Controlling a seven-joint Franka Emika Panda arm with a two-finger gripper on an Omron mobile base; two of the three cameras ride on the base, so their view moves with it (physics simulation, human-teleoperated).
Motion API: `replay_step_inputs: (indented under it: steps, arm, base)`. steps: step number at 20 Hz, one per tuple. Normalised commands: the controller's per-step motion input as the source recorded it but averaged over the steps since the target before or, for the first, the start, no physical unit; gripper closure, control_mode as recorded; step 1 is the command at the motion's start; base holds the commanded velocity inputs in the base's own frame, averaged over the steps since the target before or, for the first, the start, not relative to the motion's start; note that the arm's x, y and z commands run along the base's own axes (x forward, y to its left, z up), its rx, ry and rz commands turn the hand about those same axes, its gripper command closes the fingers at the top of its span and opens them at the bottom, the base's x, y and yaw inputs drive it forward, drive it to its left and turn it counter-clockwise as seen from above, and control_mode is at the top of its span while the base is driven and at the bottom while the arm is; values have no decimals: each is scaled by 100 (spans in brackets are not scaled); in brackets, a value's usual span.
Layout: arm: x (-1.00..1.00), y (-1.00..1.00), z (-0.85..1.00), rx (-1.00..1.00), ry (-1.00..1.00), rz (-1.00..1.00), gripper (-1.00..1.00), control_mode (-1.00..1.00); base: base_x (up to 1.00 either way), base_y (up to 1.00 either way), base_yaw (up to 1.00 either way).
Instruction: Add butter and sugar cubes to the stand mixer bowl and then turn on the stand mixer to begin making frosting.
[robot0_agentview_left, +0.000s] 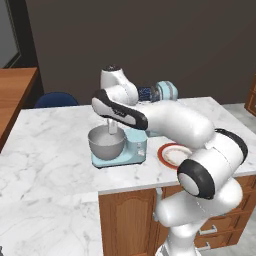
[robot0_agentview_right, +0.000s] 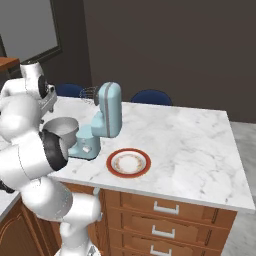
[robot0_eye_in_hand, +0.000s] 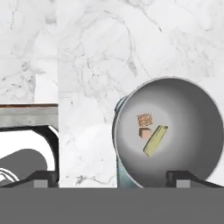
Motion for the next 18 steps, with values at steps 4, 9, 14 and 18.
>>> replay_step_inputs:
  steps: [4, 9, 14, 18]
  arm:
    - [-72, -77, 100, 14, 1, 0, -100, -100]
    - [-47, -93, 88, 15, 5, 0, -100, -100]
    - [-27, -99, 63, 15, 3, 0, -100, -100]
    - [0, -100, 23, 14, 10, -3, -100, -100]
  base:
    - [0, 0, 0]
    - [0, 0, 0]
    - [0, 0, 0]
    - [0, 0, 0]
